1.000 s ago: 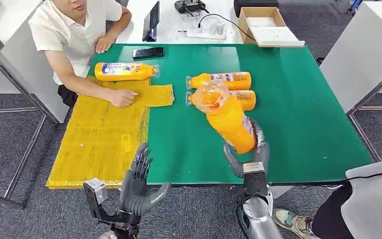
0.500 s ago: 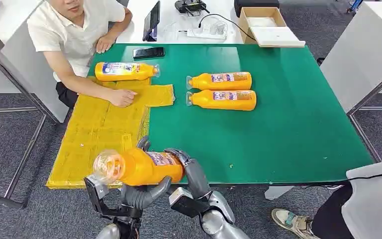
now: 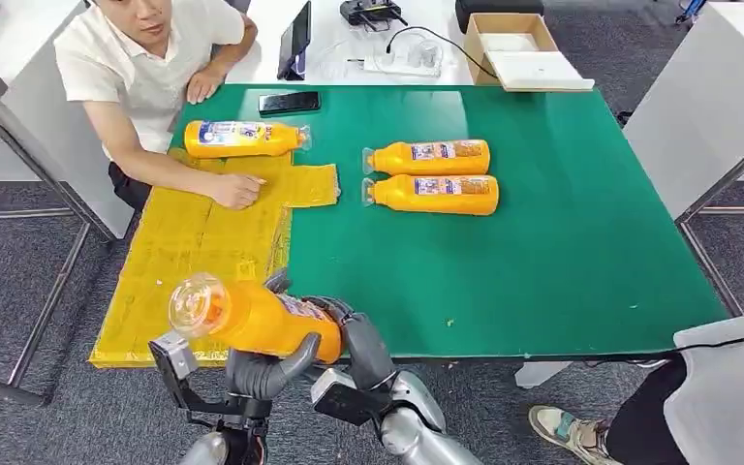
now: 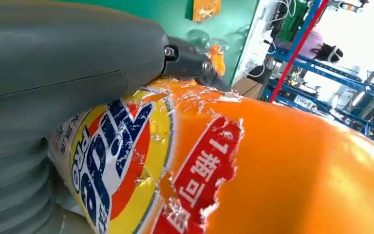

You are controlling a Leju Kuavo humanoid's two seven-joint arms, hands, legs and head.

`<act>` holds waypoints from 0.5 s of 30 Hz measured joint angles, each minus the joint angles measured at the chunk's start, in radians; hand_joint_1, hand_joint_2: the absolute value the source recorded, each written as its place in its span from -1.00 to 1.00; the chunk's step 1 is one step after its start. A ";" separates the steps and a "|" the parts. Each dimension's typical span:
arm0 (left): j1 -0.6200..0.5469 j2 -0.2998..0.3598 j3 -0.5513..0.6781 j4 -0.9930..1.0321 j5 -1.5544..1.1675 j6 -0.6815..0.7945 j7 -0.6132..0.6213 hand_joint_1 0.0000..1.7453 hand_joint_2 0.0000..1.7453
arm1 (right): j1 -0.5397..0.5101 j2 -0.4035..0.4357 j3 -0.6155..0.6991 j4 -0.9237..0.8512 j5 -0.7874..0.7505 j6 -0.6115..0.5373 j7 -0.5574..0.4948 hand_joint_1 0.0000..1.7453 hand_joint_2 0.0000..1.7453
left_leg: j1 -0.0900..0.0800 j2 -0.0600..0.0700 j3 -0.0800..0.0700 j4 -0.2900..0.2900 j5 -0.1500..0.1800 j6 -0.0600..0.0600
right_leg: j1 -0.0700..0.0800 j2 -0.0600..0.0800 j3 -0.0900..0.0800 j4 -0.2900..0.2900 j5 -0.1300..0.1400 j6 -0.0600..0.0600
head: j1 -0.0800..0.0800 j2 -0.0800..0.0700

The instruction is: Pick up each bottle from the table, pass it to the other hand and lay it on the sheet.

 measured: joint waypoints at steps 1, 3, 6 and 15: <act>0.000 0.000 0.003 0.000 0.000 0.000 0.000 1.00 1.00 | -0.002 0.001 0.002 0.003 0.000 0.000 0.000 0.56 1.00 | 0.000 0.000 0.000 0.000 0.000 0.000 | 0.000 0.000 0.000 0.000 0.000 0.000 | 0.000 0.000; 0.001 0.000 0.006 0.000 0.002 -0.001 0.000 1.00 1.00 | -0.005 0.001 0.005 0.008 0.000 0.000 0.000 -1.00 1.00 | 0.000 0.000 0.000 0.000 0.000 0.000 | 0.000 0.000 0.000 0.000 0.000 0.000 | 0.000 0.000; 0.001 -0.002 0.013 -0.001 0.016 -0.005 0.002 1.00 1.00 | -0.005 0.002 0.012 0.014 -0.005 0.003 -0.003 -1.00 -1.00 | 0.000 0.000 0.000 0.000 0.000 0.000 | 0.000 0.000 0.000 0.000 0.000 0.000 | 0.000 0.000; 0.010 -0.008 0.065 -0.016 0.106 -0.030 0.042 1.00 1.00 | 0.017 -0.008 0.036 0.008 -0.023 0.008 -0.055 -1.00 -1.00 | 0.000 0.000 0.000 0.000 0.000 0.000 | 0.000 0.000 0.000 0.000 0.000 0.000 | 0.000 0.000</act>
